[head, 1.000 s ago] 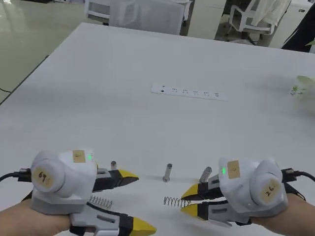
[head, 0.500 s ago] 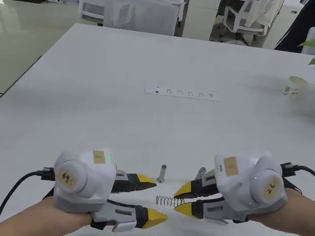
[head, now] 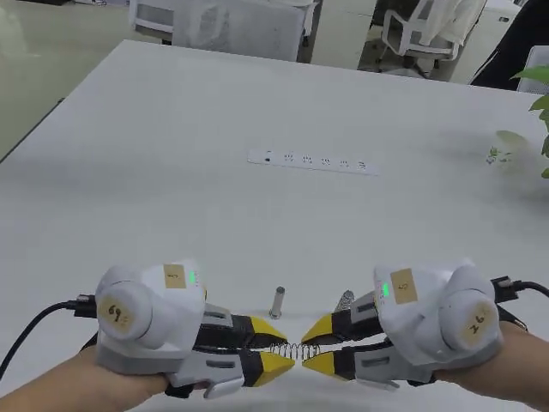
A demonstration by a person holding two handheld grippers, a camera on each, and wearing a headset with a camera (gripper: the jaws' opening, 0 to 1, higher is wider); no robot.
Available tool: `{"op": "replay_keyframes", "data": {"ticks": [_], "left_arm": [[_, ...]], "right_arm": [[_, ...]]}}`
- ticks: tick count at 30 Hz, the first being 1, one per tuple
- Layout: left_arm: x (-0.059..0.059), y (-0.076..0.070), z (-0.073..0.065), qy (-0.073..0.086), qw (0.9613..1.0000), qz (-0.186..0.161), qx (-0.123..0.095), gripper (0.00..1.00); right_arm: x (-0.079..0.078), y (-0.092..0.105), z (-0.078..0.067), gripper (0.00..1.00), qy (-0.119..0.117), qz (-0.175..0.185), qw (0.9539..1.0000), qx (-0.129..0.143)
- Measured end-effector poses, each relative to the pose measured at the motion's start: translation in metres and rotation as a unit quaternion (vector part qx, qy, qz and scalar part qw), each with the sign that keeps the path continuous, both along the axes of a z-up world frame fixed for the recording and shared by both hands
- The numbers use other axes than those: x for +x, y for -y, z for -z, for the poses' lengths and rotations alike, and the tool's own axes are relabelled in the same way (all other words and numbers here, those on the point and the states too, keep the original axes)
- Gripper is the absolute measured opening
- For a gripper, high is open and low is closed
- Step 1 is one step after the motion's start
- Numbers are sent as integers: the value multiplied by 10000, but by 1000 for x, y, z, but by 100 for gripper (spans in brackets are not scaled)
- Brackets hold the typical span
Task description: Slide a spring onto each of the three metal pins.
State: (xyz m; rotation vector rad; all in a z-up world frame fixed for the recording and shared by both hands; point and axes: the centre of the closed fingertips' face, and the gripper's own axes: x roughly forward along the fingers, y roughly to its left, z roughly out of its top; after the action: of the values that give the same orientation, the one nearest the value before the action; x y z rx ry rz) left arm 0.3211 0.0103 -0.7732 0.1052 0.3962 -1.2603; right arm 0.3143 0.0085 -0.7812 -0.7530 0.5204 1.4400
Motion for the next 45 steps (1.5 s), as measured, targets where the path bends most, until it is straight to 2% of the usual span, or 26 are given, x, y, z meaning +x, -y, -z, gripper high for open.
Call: {"op": "replay_keyframes", "data": {"ticks": [5, 12, 23, 26, 29, 33, 38, 45], "left_arm": [[-1, -1, -1, 77, 9999, 76, 9, 3], [-6, 1, -2, 9, 9996, 276, -26, 2], [-11, 3, -6, -18, 9988, 494, 49, 2], [-13, 2, -6, -38, 9986, 523, 61, 2], [-14, 1, -6, -45, 9984, 554, 84, 2], [-15, 1, -6, -53, 9983, 573, 105, 2], [-14, 0, -6, 0, 9984, 547, 145, 2], [-14, -1, -4, 55, 9982, 557, 213, 2]], "right_arm": [[0, -1, -2, 7, -8, -8, 10000, 21], [-5, 0, -3, 8, -119, 12, 9999, 48], [-6, 8, -4, 11, -262, 292, 9991, 172], [-7, 12, -1, 10, -290, 295, 9991, 128], [-9, 12, -2, 8, -355, 327, 9986, 197], [-10, 12, -3, 7, -316, 296, 9988, 223], [-10, 11, -11, 7, -103, 216, 9993, 280], [-10, 8, -22, 8, -44, 137, 9992, 370]]}}
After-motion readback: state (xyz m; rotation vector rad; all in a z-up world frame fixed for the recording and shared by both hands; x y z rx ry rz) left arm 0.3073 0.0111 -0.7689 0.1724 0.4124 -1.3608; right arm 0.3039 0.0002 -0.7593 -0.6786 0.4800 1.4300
